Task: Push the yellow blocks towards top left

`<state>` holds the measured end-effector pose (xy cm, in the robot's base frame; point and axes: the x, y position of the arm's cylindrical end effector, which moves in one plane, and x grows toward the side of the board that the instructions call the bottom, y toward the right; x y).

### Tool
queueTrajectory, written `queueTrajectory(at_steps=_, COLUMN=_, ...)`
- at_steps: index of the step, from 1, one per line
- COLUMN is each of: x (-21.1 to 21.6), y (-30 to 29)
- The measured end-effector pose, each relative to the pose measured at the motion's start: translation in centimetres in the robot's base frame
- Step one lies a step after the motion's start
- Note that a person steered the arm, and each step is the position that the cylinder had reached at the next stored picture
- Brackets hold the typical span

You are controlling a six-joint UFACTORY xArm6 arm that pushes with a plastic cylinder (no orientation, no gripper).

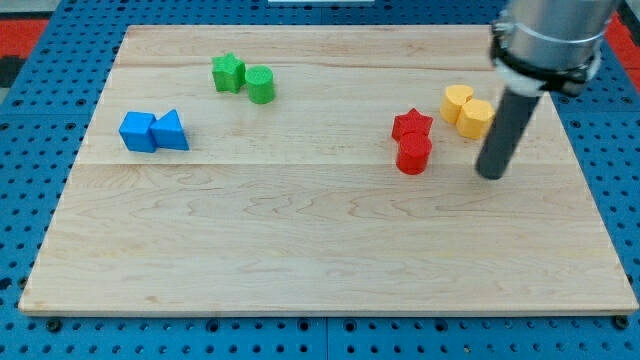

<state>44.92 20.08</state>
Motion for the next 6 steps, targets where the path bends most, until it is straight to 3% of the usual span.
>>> queueTrajectory(at_steps=3, x=-10.9, y=-0.5)
queueTrajectory(at_steps=6, x=-18.6, y=-14.0)
